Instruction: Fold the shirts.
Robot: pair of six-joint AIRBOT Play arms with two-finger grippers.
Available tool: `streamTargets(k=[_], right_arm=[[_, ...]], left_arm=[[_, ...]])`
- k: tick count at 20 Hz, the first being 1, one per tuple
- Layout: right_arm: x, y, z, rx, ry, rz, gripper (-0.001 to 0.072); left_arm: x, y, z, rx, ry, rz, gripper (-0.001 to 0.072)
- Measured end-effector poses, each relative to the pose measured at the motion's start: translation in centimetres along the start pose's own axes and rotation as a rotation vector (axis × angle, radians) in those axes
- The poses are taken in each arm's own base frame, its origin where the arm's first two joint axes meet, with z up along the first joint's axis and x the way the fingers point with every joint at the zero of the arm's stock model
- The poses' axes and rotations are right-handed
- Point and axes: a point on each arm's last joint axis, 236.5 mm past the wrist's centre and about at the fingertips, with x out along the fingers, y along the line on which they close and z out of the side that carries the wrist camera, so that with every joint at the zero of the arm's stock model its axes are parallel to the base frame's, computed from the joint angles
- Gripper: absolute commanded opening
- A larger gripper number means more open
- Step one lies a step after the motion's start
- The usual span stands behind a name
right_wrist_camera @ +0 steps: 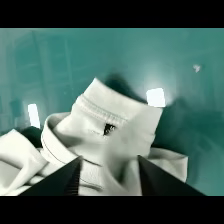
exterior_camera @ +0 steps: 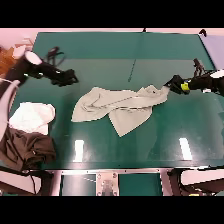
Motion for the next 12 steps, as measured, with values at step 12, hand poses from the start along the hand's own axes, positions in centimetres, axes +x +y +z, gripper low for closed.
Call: streamTargets(k=[12], right_arm=[[-2.2,-7.2,-4.4,0.14,0.135,-0.018,0.0405]], left_arm=[[2.5,4.4,-18.9,-0.268,0.345,-0.064,0.0444]])
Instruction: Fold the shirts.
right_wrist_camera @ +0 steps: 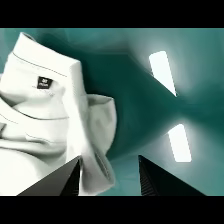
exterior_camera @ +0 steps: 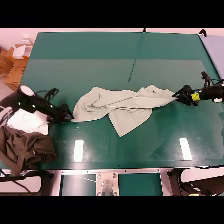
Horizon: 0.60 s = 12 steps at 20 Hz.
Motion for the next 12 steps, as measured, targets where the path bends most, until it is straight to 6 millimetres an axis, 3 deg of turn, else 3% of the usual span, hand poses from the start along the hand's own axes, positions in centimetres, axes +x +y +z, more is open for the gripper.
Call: streamTargets(k=[3,4,5,9,12], right_arm=[[-0.2,-0.2,-1.1,0.017,0.038,0.019,0.0405],[-0.2,-0.3,-1.4,0.021,0.049,0.023,0.0405],[-0.3,-0.3,-1.7,0.026,0.063,0.029,0.0405],[-1.6,0.8,-2.2,0.032,0.07,0.075,0.0445],[-3.5,1.9,-2.0,0.021,0.029,0.103,0.0442]], left_arm=[[2.1,-1.4,0.1,0.001,-0.04,-0.061,0.0421],[2.7,-1.5,0.5,-0.002,-0.057,-0.067,0.0147],[3.1,-1.3,1.0,-0.007,-0.081,-0.065,0.0025],[3.6,-1.4,2.1,0.003,-0.121,-0.065,0.0023],[3.0,-1.9,3.2,0.037,-0.141,-0.06,0.0023]])
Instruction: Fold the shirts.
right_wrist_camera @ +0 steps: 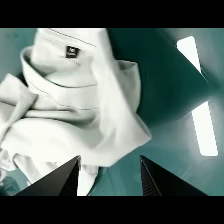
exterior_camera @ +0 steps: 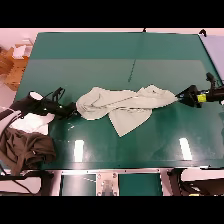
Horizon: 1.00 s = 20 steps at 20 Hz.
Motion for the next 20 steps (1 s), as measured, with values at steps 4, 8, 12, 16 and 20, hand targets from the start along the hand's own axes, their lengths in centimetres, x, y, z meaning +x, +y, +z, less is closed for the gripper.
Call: streamTargets(k=[4,8,12,16,20], right_arm=[[-2.2,0.2,-2.6,0.04,-0.033,0.014,0.0536],[-0.7,-1.7,-6.8,0.137,-0.067,0.002,0.0571],[2.8,-2.4,-7.6,0.155,-0.086,0.0,0.057],[6.1,-2.1,-5.7,0.141,-0.078,0.016,0.0565],[8.3,-1.1,-2.0,0.1,-0.074,0.037,0.0375]], left_arm=[[-1.0,-1.3,1.2,0.049,-0.008,-0.012,0.0023],[-1.8,-2.9,1.9,0.077,-0.012,-0.046,0.0024],[-2.1,-3.4,2.2,0.09,-0.014,-0.056,0.0024],[-2.1,-3.6,2.3,0.092,-0.018,-0.06,0.0024],[-2.2,-3.6,2.3,0.092,-0.019,-0.061,0.0024]])
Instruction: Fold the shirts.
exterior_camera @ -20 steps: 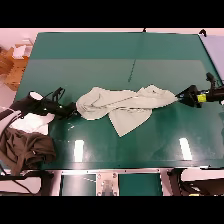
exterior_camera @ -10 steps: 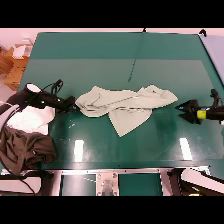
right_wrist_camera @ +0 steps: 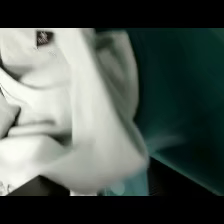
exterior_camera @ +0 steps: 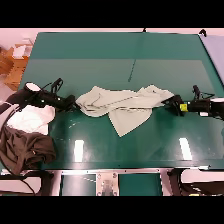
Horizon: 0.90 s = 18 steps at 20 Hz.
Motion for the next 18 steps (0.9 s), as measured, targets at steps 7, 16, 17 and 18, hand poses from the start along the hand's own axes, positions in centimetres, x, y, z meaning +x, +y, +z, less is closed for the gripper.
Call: streamTargets(k=[7,16,17,18], right_arm=[[1.5,3.2,2.8,-0.073,-0.003,0.056,0.002],[-20.4,24.8,7.0,-0.532,-0.403,0.269,0.002],[-24.4,28.1,6.0,-0.608,-0.48,0.285,0.002],[-27.9,30.8,4.7,-0.678,-0.554,0.293,0.002]], left_arm=[[-1.1,-1.4,1.8,0.038,-0.044,-0.01,0.0023],[-27.0,-25.0,7.2,0.606,-0.692,-0.119,0.0023],[-31.6,-28.6,5.6,0.691,-0.804,-0.134,0.0023],[-35.6,-31.6,3.5,0.767,-0.903,-0.144,0.0023]])
